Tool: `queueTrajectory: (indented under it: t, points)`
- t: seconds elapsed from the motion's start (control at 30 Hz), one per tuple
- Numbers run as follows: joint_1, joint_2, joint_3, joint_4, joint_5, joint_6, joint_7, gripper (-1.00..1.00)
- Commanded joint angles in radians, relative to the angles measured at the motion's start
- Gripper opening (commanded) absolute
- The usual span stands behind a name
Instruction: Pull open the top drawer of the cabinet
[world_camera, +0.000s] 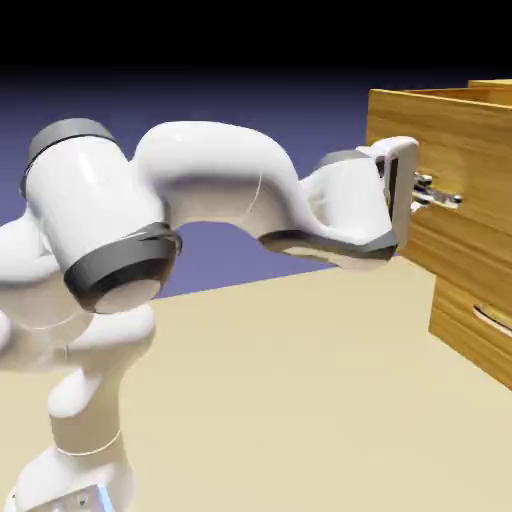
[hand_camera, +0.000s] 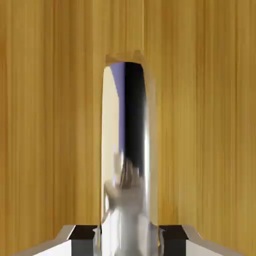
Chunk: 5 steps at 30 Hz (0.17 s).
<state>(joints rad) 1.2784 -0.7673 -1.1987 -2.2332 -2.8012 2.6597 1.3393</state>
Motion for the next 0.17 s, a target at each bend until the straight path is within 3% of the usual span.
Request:
queueTrajectory:
  t: [0.0, 0.13]
  points:
    - [-0.036, 0.012, 0.028, -0.016, -0.008, 0.004, 0.027, -1.0]
    - [-0.131, 0.125, 0.094, -0.015, -0.068, 0.04, 0.201, -1.0]
